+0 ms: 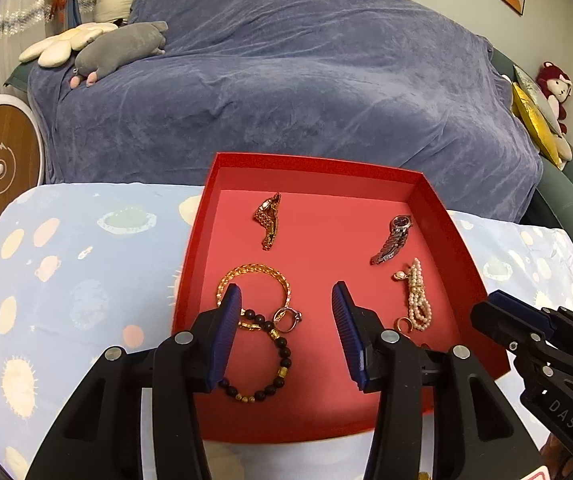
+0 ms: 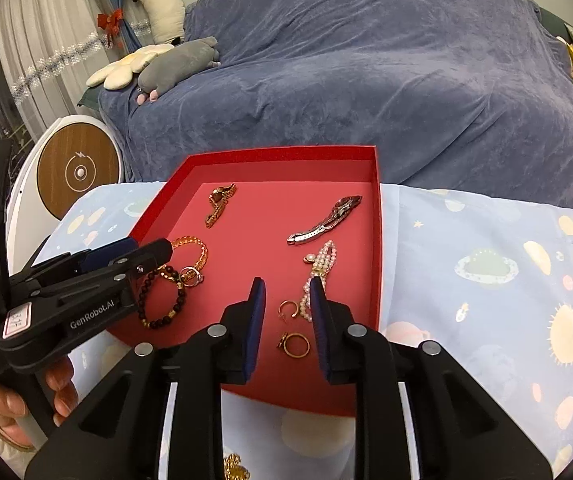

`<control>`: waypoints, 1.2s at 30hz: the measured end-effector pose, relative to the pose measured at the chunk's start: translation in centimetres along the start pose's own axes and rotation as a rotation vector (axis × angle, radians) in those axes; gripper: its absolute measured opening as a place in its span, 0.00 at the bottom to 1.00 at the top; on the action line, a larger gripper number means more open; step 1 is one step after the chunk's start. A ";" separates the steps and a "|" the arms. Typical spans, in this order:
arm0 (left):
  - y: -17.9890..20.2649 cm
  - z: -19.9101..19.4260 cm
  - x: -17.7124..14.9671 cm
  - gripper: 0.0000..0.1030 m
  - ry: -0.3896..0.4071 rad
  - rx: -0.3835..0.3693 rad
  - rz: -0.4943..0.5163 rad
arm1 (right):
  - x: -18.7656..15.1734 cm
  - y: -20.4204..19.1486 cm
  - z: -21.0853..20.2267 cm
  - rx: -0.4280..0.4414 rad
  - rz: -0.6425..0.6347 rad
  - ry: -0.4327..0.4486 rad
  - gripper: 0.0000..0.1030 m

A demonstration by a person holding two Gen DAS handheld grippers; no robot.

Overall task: Organize jewelry
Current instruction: 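Lower silver ring and gold hoop into the red box and open both tools, then grasp the gold chain with the right tool and lift it off the sheet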

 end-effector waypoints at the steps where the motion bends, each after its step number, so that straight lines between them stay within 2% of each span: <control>1: -0.1 -0.9 -0.3 0.44 0.008 0.000 -0.001 | -0.5 -0.2 -1.0 -0.003 -0.011 0.004 0.21; 6: -0.6 -5.4 -2.0 0.47 0.029 -0.013 -0.011 | -3.4 -0.8 -5.7 -0.001 -0.020 0.032 0.28; 9: -0.8 -7.7 -4.2 0.54 0.045 0.002 -0.003 | -5.9 -1.1 -7.4 0.005 -0.006 0.034 0.32; 14: -0.9 -9.0 -9.3 0.57 0.013 -0.021 -0.001 | -10.3 -1.8 -7.2 0.023 0.021 -0.019 0.32; 18: -0.7 -8.3 -13.0 0.58 -0.025 -0.014 0.016 | -12.6 -2.7 -5.8 0.023 0.005 -0.060 0.32; 23: -0.2 -6.8 -14.4 0.58 -0.056 -0.006 0.049 | -12.9 -3.0 -3.7 0.015 -0.017 -0.092 0.32; 28: 0.8 -5.6 -15.1 0.58 -0.086 -0.033 0.068 | -12.6 -3.5 -1.8 0.010 -0.037 -0.111 0.32; 36: 2.1 -4.8 -16.0 0.58 -0.112 -0.041 0.124 | -12.2 -3.0 1.1 0.006 -0.017 -0.151 0.29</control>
Point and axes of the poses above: each gripper's, at about its wrist camera, not at the fingertips, and z roughly the way its jaws point, y to its right, x to its top, the point moved 6 cm from there along z, roughly the way its jaws point, and after that the axes turned 12 degrees about -y, right-handed, at the moved point
